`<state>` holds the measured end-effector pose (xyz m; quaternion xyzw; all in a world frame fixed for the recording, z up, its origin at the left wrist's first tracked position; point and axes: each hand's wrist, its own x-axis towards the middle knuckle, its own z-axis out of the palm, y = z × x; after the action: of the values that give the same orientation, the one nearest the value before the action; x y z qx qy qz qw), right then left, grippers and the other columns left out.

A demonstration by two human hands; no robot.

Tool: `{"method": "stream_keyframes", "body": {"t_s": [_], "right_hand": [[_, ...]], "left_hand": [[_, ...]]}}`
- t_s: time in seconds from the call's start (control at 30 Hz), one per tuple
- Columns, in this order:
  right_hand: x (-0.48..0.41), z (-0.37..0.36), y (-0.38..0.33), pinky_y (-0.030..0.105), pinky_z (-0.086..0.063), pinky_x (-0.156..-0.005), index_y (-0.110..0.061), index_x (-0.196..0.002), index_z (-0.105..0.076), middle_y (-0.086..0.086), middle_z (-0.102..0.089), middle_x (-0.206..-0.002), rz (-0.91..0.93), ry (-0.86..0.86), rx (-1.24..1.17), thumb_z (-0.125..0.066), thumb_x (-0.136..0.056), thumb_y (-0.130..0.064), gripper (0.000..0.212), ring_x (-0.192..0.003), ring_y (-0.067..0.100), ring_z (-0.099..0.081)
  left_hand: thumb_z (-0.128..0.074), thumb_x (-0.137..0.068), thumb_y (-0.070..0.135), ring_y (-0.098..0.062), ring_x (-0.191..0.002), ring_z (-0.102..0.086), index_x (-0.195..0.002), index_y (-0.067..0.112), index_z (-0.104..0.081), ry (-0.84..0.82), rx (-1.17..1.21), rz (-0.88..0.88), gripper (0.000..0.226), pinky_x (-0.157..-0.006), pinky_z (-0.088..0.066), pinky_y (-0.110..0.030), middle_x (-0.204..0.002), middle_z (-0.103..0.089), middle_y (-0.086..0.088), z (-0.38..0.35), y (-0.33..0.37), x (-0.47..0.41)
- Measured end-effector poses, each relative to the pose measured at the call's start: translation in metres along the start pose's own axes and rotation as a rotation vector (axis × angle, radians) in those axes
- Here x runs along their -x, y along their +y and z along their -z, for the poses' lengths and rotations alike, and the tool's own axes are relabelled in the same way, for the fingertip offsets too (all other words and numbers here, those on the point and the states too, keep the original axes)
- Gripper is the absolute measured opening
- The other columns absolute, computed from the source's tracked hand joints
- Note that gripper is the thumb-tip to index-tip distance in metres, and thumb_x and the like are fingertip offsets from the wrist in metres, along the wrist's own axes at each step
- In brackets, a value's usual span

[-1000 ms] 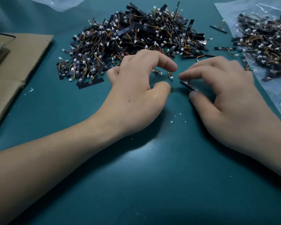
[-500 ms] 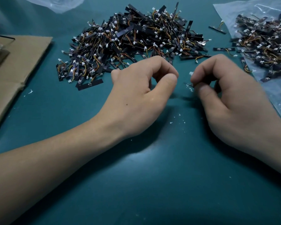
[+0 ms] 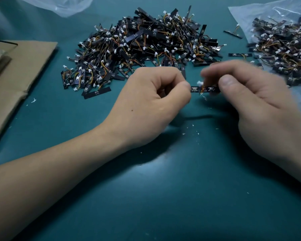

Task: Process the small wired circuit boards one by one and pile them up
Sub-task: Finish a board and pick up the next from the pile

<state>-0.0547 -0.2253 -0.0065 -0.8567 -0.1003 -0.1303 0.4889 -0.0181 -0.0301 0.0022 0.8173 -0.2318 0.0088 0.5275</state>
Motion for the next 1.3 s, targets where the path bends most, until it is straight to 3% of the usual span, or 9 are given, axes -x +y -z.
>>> {"method": "stream_keyframes", "body": {"t_s": [0.1, 0.23, 0.37, 0.6, 0.7, 0.9, 1.0, 1.17, 1.3], "right_hand": [[-0.0030, -0.0011, 0.0020, 0.019, -0.051, -0.073, -0.025, -0.084, -0.075, -0.011, -0.075, -0.083, -0.084, -0.069, 0.026, -0.049, -0.102, -0.039, 0.035, -0.078, 0.005, -0.069], [-0.0010, 0.0002, 0.0037, 0.027, -0.049, -0.067, -0.029, -0.089, -0.071, -0.004, -0.072, -0.079, -0.060, -0.067, 0.033, -0.047, -0.101, -0.046, 0.032, -0.070, 0.013, -0.064], [0.0003, -0.0004, 0.0057, 0.023, -0.049, -0.065, -0.022, -0.084, -0.068, -0.009, -0.071, -0.079, -0.029, -0.079, 0.024, -0.047, -0.105, -0.036, 0.032, -0.070, 0.013, -0.063], [0.0013, -0.0001, -0.0003, 0.031, -0.048, -0.062, -0.027, -0.090, -0.069, -0.004, -0.068, -0.075, -0.042, -0.146, -0.029, -0.049, -0.099, -0.044, 0.028, -0.066, 0.016, -0.059], [0.0005, 0.0010, -0.0001, 0.023, -0.043, -0.057, -0.027, -0.090, -0.070, -0.001, -0.067, -0.073, -0.057, -0.150, -0.049, -0.052, -0.100, -0.036, 0.023, -0.063, 0.016, -0.056], [0.0009, 0.0017, -0.0012, 0.039, -0.047, -0.064, -0.028, -0.089, -0.070, 0.000, -0.066, -0.073, -0.049, -0.136, -0.029, -0.051, -0.098, -0.044, 0.026, -0.065, 0.023, -0.057], [0.0010, 0.0030, -0.0027, 0.040, -0.047, -0.064, -0.028, -0.089, -0.069, 0.000, -0.066, -0.074, -0.055, -0.147, -0.025, -0.050, -0.097, -0.044, 0.026, -0.065, 0.021, -0.058], [0.0012, 0.0015, -0.0035, 0.041, -0.048, -0.067, -0.028, -0.086, -0.069, -0.003, -0.067, -0.075, -0.087, -0.175, -0.030, -0.051, -0.099, -0.039, 0.025, -0.067, 0.019, -0.059], [0.0019, 0.0033, -0.0034, 0.041, -0.048, -0.067, -0.025, -0.081, -0.069, -0.004, -0.067, -0.074, -0.084, -0.180, -0.014, -0.052, -0.100, -0.031, 0.026, -0.066, 0.019, -0.060]], "left_hand": [[-0.058, -0.092, 0.014, -0.005, -0.053, -0.040, -0.071, 0.000, -0.065, 0.015, 0.012, -0.025, 0.027, -0.050, -0.033, -0.025, -0.059, -0.052, -0.013, -0.0008, -0.0020, 0.0007], [-0.057, -0.093, 0.020, -0.007, -0.053, -0.040, -0.070, 0.007, -0.066, -0.010, 0.015, 0.006, 0.029, -0.050, -0.032, -0.026, -0.058, -0.051, -0.011, -0.0003, -0.0029, -0.0011], [-0.054, -0.097, 0.031, -0.005, -0.051, -0.037, -0.063, 0.011, -0.060, -0.096, -0.011, 0.022, 0.040, -0.051, -0.030, -0.020, -0.051, -0.040, 0.007, -0.0014, -0.0032, -0.0007], [-0.058, -0.095, 0.020, -0.004, -0.051, -0.036, -0.061, 0.007, -0.061, -0.058, -0.020, -0.024, 0.036, -0.050, -0.030, -0.018, -0.050, -0.037, 0.009, -0.0012, -0.0006, 0.0001], [-0.059, -0.093, 0.016, -0.002, -0.046, -0.033, -0.060, 0.003, -0.061, -0.043, -0.011, -0.026, 0.036, -0.048, -0.027, -0.014, -0.047, -0.034, 0.009, -0.0025, 0.0001, 0.0005], [-0.057, -0.095, 0.024, -0.004, -0.049, -0.038, -0.063, 0.010, -0.064, -0.089, -0.018, 0.000, 0.036, -0.049, -0.030, -0.017, -0.048, -0.040, 0.008, -0.0007, -0.0012, 0.0000], [-0.056, -0.095, 0.024, -0.005, -0.051, -0.039, -0.063, 0.009, -0.063, -0.116, -0.042, -0.006, 0.036, -0.051, -0.033, -0.021, -0.051, -0.045, 0.001, 0.0002, -0.0003, 0.0011], [-0.056, -0.093, 0.022, -0.005, -0.049, -0.036, -0.063, 0.004, -0.062, -0.129, -0.045, 0.017, 0.036, -0.050, -0.030, -0.017, -0.049, -0.039, 0.005, 0.0006, -0.0004, 0.0021], [-0.055, -0.094, 0.027, -0.005, -0.052, -0.041, -0.069, 0.014, -0.064, -0.137, -0.033, 0.032, 0.029, -0.052, -0.034, -0.020, -0.057, -0.053, -0.006, -0.0015, -0.0018, 0.0007]]}}
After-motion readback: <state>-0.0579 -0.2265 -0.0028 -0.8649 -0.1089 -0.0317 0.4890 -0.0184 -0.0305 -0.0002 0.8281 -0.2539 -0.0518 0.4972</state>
